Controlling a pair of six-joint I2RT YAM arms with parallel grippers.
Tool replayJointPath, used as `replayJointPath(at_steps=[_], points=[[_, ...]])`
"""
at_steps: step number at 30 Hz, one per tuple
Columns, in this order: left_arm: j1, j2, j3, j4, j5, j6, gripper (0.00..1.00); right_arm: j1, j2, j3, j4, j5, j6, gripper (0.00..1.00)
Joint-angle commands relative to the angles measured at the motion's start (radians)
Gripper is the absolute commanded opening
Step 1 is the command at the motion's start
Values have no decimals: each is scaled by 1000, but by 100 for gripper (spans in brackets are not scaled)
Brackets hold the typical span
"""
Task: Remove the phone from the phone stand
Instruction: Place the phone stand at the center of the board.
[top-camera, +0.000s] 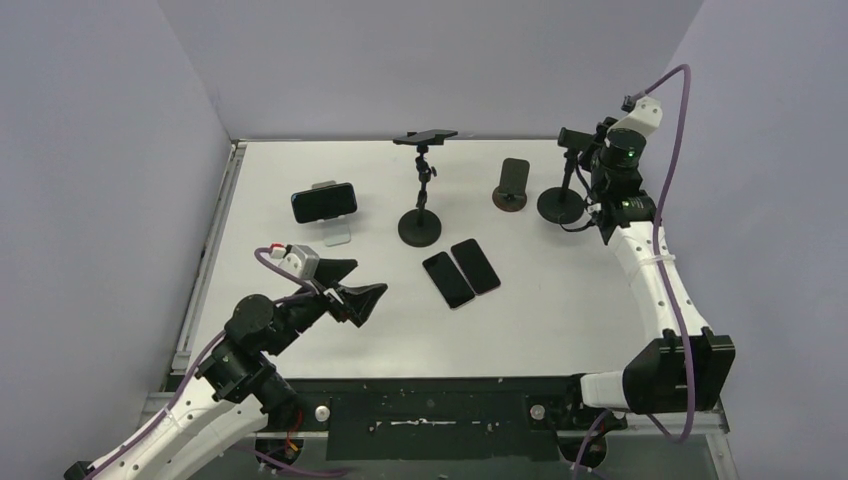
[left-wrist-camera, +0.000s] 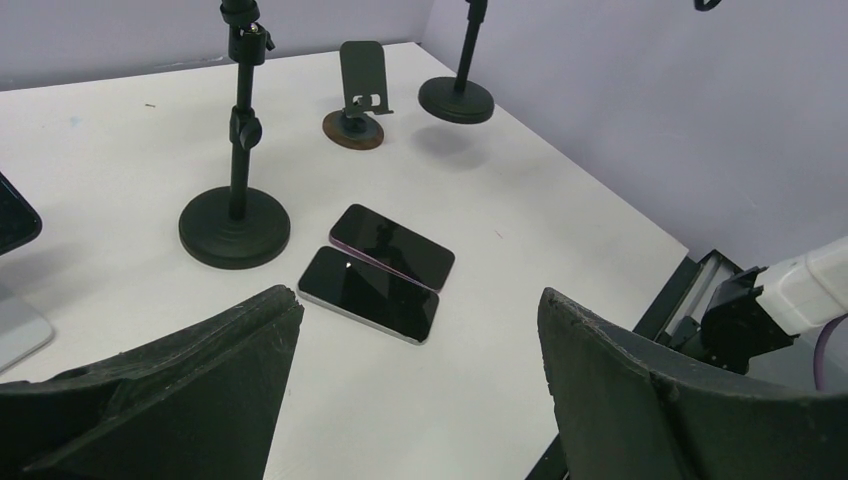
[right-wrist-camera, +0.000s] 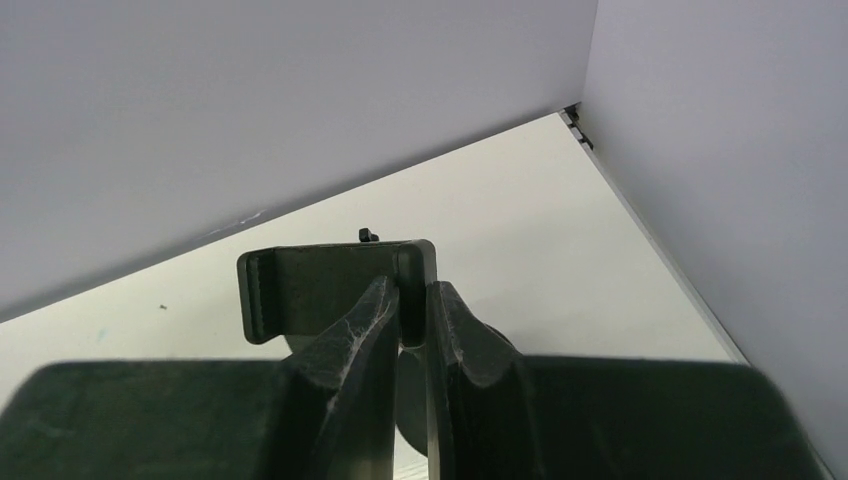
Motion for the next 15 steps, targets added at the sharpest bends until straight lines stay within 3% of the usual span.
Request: replayJointPath(at_steps=[1, 15], points=[[7, -2, 4, 39, 17, -8, 86, -37, 15, -22, 321, -11, -13, 0], [14, 34, 7, 30, 5, 5, 86, -94, 234, 13, 510, -106, -52, 0]])
